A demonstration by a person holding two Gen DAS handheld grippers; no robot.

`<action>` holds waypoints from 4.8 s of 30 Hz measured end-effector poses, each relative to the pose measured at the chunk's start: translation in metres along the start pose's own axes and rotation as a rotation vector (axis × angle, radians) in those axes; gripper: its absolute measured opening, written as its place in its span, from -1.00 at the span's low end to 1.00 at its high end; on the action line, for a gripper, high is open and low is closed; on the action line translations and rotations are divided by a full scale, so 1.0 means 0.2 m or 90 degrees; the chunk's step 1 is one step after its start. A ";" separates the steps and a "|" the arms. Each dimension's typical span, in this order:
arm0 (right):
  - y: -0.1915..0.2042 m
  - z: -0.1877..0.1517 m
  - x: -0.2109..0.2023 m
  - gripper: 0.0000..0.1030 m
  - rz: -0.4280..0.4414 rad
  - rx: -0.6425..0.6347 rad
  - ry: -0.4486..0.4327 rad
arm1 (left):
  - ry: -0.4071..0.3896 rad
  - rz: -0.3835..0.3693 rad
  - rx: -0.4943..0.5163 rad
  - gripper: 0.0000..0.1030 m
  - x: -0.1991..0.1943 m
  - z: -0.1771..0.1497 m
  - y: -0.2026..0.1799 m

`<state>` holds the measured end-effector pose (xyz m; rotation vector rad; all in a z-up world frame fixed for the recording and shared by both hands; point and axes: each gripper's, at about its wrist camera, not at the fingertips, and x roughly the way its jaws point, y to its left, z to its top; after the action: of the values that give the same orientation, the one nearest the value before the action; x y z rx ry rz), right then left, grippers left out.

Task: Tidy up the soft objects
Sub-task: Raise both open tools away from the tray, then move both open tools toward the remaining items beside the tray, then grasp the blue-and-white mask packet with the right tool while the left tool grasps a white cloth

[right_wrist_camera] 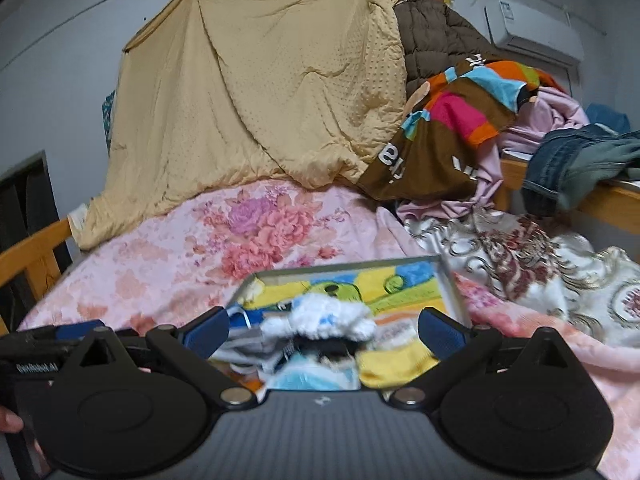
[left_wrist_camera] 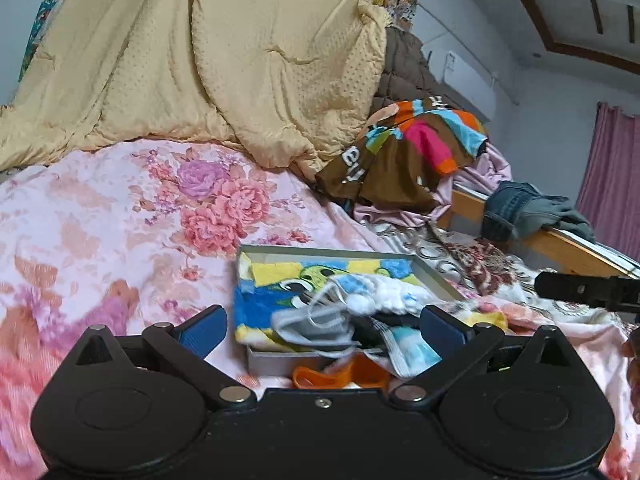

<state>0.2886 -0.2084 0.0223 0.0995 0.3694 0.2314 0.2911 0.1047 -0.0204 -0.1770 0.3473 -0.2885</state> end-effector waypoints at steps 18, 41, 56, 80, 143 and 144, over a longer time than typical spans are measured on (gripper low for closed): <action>0.02 -0.40 -0.20 0.99 -0.053 -0.015 0.074 | 0.101 -0.009 -0.014 0.98 -0.16 -0.32 -0.07; -0.03 -0.52 -0.15 0.99 -0.062 0.021 0.122 | 0.155 0.016 -0.039 0.98 -0.16 -0.40 -0.05; 0.06 -0.53 -0.09 0.99 -0.035 -0.011 0.109 | 0.145 0.008 -0.025 0.98 -0.11 -0.37 -0.02; 0.11 -0.37 0.16 0.99 -0.008 -0.086 0.119 | 0.089 -0.045 -0.013 0.98 0.15 -0.17 -0.01; 0.08 0.05 0.81 -0.05 0.306 -0.419 0.437 | 0.297 -0.189 0.080 -0.21 0.76 -0.26 -0.36; 0.08 0.05 0.81 -0.26 0.303 -0.414 0.436 | 0.297 -0.183 0.077 -0.28 0.76 -0.26 -0.36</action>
<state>0.4358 -0.1538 -0.0223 -0.5544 0.9328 0.8532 0.3914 -0.0156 -0.1004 -0.0374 0.7666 -0.6373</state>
